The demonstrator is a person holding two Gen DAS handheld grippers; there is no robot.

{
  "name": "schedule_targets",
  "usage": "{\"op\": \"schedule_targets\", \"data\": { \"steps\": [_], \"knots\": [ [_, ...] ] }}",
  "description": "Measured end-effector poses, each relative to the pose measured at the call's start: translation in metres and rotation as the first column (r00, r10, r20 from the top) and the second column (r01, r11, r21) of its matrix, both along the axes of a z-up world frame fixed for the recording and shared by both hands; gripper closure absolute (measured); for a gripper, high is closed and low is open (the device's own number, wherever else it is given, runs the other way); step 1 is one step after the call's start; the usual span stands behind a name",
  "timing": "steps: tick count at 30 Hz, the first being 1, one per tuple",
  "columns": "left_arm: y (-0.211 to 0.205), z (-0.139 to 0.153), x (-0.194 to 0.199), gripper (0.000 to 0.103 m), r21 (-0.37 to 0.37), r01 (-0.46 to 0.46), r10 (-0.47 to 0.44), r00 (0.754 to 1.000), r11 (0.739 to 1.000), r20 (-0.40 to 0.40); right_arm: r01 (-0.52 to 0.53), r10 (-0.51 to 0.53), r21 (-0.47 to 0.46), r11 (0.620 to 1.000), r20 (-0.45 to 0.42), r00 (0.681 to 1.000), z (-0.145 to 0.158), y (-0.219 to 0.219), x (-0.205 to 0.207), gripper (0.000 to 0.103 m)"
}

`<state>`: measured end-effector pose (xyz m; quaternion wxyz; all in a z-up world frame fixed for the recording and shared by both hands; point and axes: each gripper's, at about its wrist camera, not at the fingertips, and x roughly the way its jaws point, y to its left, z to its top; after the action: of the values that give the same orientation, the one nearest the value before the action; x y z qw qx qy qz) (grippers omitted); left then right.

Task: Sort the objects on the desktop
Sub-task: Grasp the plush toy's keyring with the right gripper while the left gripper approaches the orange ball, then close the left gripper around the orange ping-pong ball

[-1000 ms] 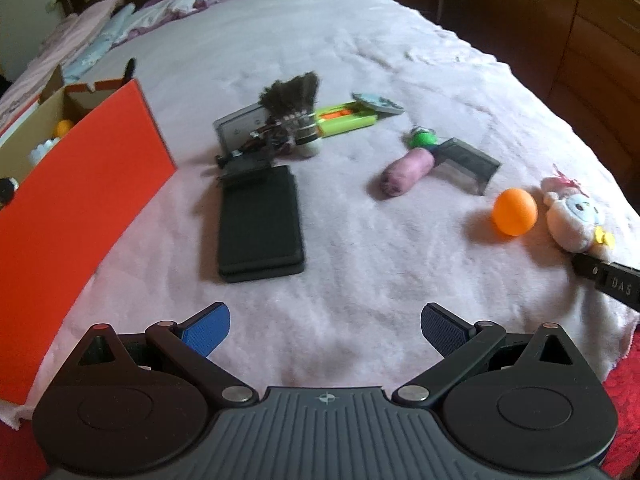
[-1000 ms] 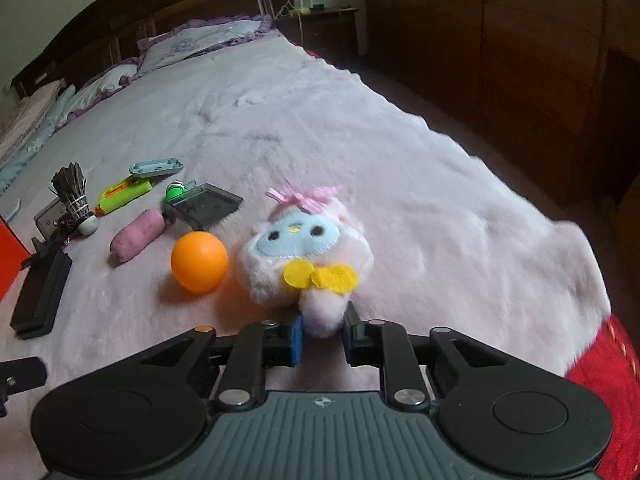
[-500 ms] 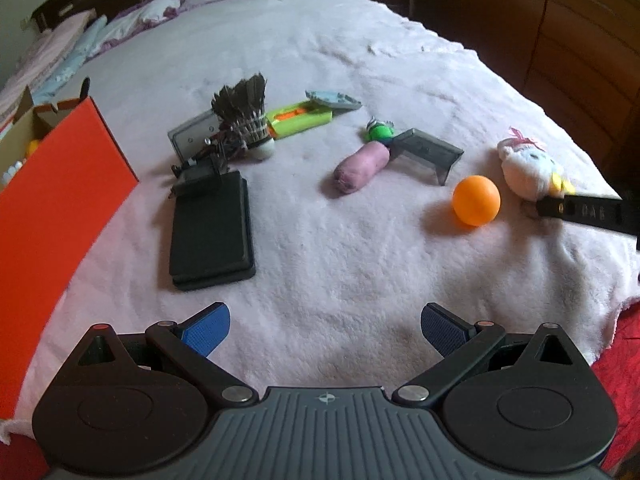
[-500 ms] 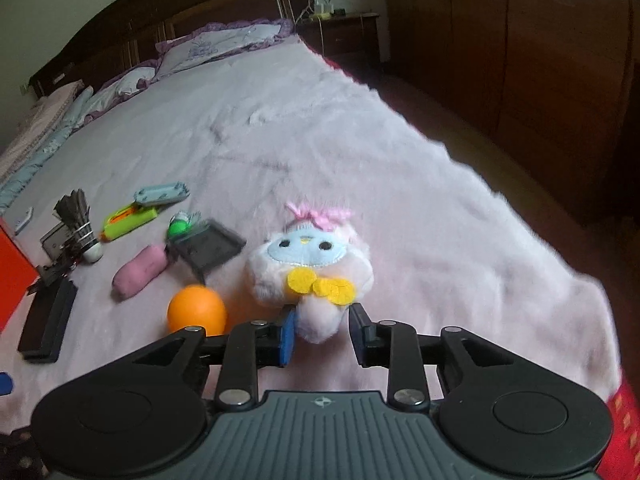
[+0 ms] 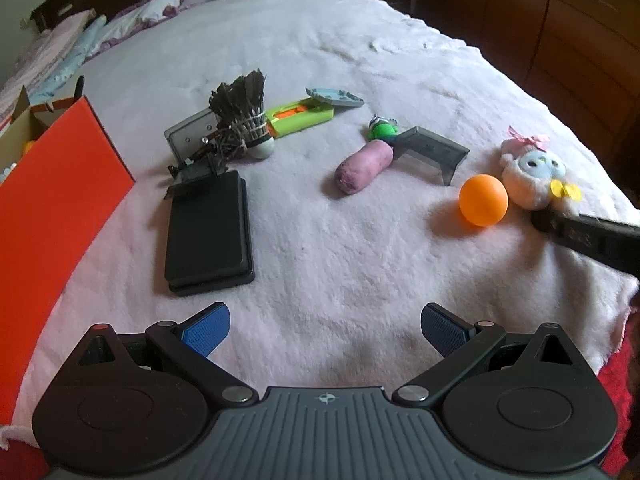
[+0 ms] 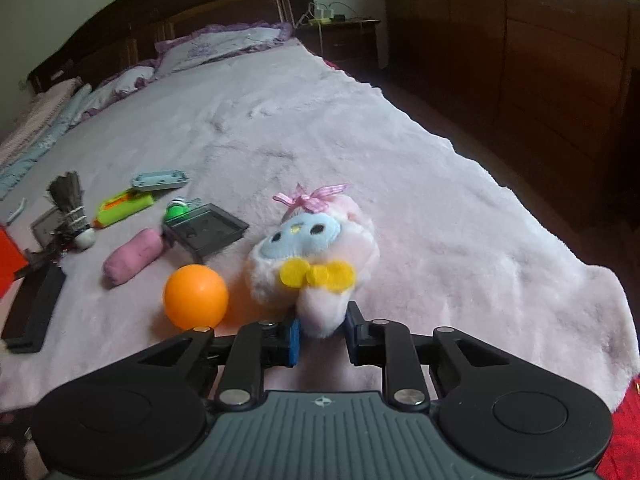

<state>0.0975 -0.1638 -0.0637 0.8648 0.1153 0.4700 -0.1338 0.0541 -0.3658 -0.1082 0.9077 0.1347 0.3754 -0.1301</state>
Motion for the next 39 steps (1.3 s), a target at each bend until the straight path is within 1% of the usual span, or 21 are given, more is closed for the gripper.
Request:
{"op": "schedule_targets", "data": {
  "steps": [2,5,9,14,16,19,20,21,22,23,26,29,34,35,36,37,39],
  "knots": [
    [-0.004,-0.001,0.005,0.000,-0.012,0.008,-0.008,1.000,1.000,0.011,0.003,-0.003,0.015,1.000,0.007,1.000,0.002,0.000,-0.011,0.079],
    [-0.014,0.000,0.013,0.000,-0.051,0.035,-0.033,0.998,0.998,0.049,0.012,-0.013,0.052,0.999,0.013,1.000,0.004,0.000,-0.029,0.080],
    [-0.036,-0.002,0.024,0.004,-0.096,0.126,-0.117,0.989,0.987,0.086,0.018,-0.018,0.071,0.997,0.006,1.000,0.001,0.006,-0.049,0.080],
    [-0.069,-0.010,0.031,0.005,-0.110,0.229,-0.217,0.970,0.967,0.112,0.032,-0.034,0.104,0.994,0.010,0.999,0.000,0.009,-0.066,0.080],
    [-0.080,-0.015,0.033,0.005,-0.097,0.263,-0.250,0.960,0.960,0.129,0.029,-0.030,0.106,0.994,0.008,1.000,-0.001,0.010,-0.070,0.080],
    [-0.095,-0.023,0.038,0.005,-0.073,0.288,-0.277,0.951,0.955,0.137,0.034,-0.035,0.107,0.994,0.010,0.999,-0.003,0.011,-0.073,0.080],
    [-0.098,-0.026,0.040,0.010,-0.067,0.296,-0.285,0.949,0.953,0.138,0.036,-0.038,0.109,0.993,0.011,0.999,-0.004,0.011,-0.074,0.080],
    [-0.101,-0.028,0.041,0.028,-0.061,0.303,-0.293,0.946,0.951,0.138,0.039,-0.041,0.110,0.993,0.013,0.999,-0.004,0.012,-0.075,0.080],
    [-0.101,-0.029,0.042,0.041,-0.068,0.302,-0.292,0.947,0.951,0.133,0.041,-0.043,0.111,0.993,0.015,0.999,-0.004,0.012,-0.075,0.080],
    [-0.098,-0.028,0.043,0.062,-0.082,0.295,-0.284,0.951,0.952,0.124,0.043,-0.045,0.111,0.993,0.016,0.999,-0.004,0.013,-0.075,0.080],
    [-0.089,-0.026,0.045,0.063,-0.126,0.273,-0.262,0.960,0.954,0.097,0.046,-0.050,0.122,0.991,0.032,0.998,-0.001,0.012,-0.078,0.080],
    [-0.070,-0.015,0.037,0.063,-0.158,0.259,-0.242,0.963,0.953,0.117,0.034,-0.042,0.124,0.992,0.068,0.997,0.009,0.014,-0.085,0.080],
    [-0.031,0.008,0.014,0.063,-0.192,0.240,-0.218,0.967,0.952,0.128,-0.042,0.030,0.071,0.997,0.163,0.986,0.035,0.029,-0.097,0.080],
    [-0.023,0.011,0.010,0.063,-0.197,0.232,-0.209,0.969,0.953,0.128,-0.060,0.048,0.062,0.996,0.179,0.983,0.041,0.032,-0.098,0.082],
    [-0.016,0.013,0.005,0.063,-0.201,0.221,-0.199,0.972,0.954,0.125,-0.077,0.065,0.057,0.995,0.190,0.980,0.046,0.036,-0.098,0.098],
    [-0.009,0.016,0.003,0.063,-0.205,0.212,-0.190,0.974,0.956,0.122,-0.093,0.081,0.055,0.994,0.196,0.977,0.050,0.038,-0.098,0.101],
    [0.006,0.020,-0.003,0.063,-0.203,0.189,-0.170,0.979,0.961,0.110,-0.126,0.114,0.046,0.991,0.207,0.972,0.058,0.045,-0.098,0.102]
  ]
}}
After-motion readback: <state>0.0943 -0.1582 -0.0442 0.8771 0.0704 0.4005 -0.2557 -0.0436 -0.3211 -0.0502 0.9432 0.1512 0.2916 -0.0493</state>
